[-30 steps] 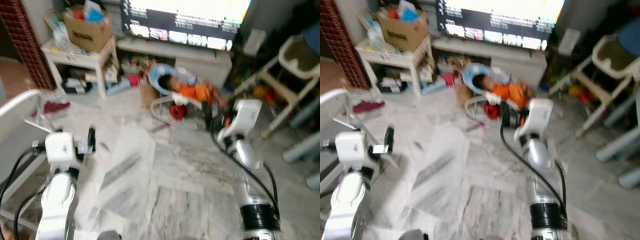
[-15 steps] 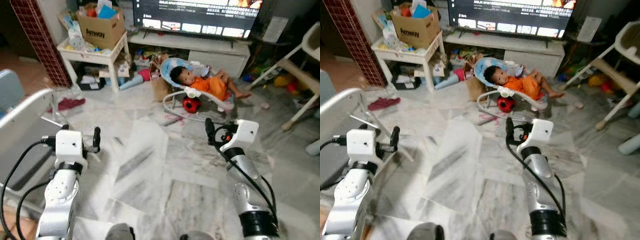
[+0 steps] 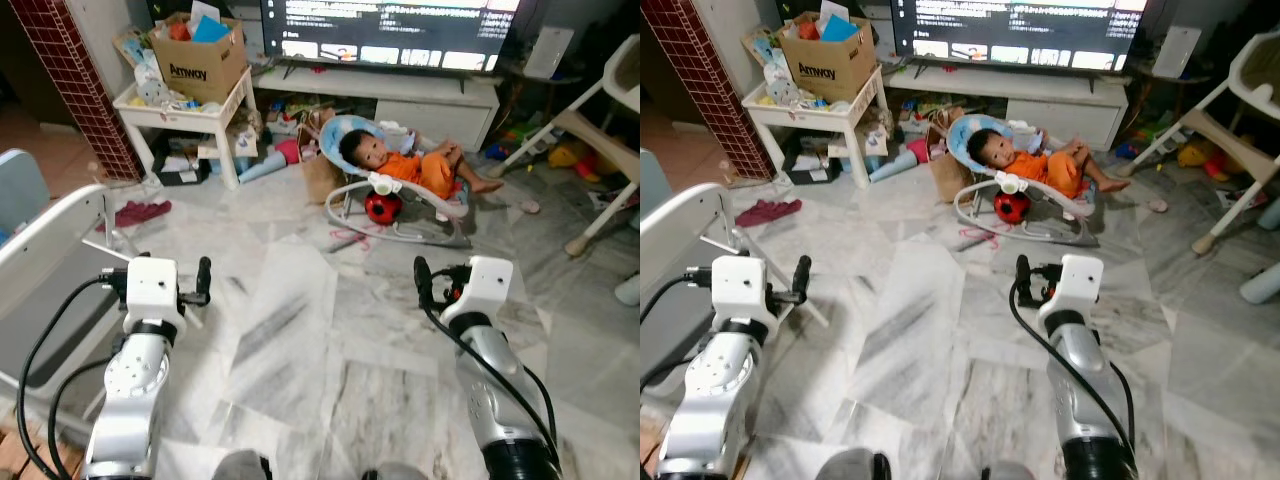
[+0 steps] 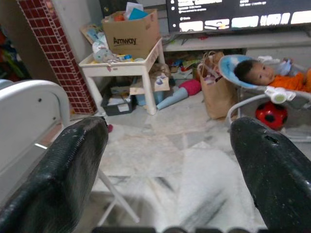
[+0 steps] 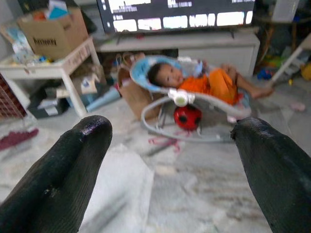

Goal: Restocking fridge

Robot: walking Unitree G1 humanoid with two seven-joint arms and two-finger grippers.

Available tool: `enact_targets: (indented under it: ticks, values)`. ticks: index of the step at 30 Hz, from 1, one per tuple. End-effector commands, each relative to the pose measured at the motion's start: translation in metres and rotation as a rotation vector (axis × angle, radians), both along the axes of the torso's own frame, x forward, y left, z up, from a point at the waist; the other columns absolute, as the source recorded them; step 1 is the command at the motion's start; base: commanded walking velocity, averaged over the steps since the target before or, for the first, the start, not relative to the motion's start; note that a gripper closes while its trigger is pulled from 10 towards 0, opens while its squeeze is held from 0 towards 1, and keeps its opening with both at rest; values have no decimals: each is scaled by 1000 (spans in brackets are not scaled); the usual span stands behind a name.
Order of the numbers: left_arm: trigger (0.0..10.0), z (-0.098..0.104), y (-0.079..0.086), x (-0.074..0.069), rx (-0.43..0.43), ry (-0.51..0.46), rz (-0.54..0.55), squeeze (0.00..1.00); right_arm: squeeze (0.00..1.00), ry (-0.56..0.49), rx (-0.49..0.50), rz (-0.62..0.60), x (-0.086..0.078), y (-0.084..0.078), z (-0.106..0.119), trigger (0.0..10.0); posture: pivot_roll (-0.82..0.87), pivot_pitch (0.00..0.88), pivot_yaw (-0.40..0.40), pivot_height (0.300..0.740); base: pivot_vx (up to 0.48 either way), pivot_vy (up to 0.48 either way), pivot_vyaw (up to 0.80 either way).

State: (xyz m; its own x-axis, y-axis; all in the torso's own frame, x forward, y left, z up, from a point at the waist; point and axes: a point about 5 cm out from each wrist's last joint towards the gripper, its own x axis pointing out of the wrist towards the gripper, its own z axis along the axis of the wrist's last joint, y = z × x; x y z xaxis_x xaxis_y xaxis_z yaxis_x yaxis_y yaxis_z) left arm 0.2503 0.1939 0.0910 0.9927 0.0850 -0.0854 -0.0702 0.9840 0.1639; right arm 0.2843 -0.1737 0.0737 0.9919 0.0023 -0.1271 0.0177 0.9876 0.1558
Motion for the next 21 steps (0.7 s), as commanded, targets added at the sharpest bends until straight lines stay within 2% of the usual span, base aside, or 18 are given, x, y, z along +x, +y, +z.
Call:
enact_targets:
  ticks: [1,7,15,21]
  values:
    - [10000,4,4,3,14,-12,25,0,0,0,13,13,6,5,2,10000,44,0,-44,740,0,0,0]
    - [10000,0,8,-3,21,10,38,0,0,-2,6,5,11,5,5,10000,41,2,-37,740,-81,0,0]
    - [10000,-9,9,-16,24,63,56,0,0,24,-7,-20,4,-5,-2,10000,38,5,-39,740,-295,0,0]
    - [10000,-11,10,-17,22,71,66,0,0,27,-10,-19,3,-5,-3,10000,38,0,-46,740,-350,0,0]
